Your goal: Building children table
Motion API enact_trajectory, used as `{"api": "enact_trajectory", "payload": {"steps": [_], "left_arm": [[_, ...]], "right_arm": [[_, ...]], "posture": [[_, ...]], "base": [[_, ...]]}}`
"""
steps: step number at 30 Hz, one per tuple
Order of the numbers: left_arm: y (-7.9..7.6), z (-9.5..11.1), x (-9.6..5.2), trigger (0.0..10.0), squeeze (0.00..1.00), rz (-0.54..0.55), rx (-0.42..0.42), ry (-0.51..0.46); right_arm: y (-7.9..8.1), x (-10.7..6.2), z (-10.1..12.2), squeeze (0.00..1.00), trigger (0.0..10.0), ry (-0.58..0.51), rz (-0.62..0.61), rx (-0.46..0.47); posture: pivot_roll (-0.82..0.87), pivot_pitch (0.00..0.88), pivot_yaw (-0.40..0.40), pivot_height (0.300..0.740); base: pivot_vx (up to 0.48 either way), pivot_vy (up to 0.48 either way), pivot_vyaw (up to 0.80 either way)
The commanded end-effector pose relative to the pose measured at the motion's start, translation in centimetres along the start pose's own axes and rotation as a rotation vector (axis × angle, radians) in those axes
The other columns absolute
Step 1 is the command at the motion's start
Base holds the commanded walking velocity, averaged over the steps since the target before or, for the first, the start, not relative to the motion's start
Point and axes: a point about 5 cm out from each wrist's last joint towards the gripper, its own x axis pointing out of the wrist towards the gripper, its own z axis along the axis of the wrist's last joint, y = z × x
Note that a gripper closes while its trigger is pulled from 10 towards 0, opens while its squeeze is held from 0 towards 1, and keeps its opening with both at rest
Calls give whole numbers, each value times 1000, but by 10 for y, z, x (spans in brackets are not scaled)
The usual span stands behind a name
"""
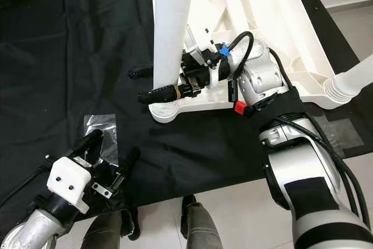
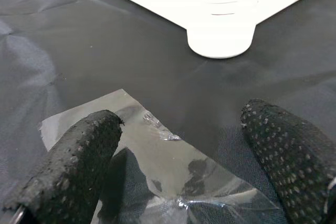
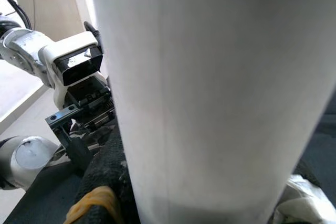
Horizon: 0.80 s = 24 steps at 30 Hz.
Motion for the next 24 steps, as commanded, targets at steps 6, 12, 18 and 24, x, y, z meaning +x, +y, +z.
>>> {"api": "enact_trajectory", "payload": {"steps": [6,12,18,24], "left_arm": [[-4,3,-4,10000,0,-5,-1,-7],[-4,3,-3,10000,0,-5,0,-6],[-4,2,-3,10000,0,-4,3,-6],[-4,2,-3,10000,0,-4,4,-6]], "right_arm": [[9,5,-17,0,10000,97,84,45],[9,5,-16,0,10000,111,96,40],[13,6,-6,0,10000,65,140,51],[14,4,-6,0,10000,35,142,80]], "posture": [[24,454,-49,740],[24,454,-49,740],[22,454,-51,740],[22,454,-51,740]], "base": [[0,0,0],[0,0,0],[0,0,0],[0,0,0]]}}
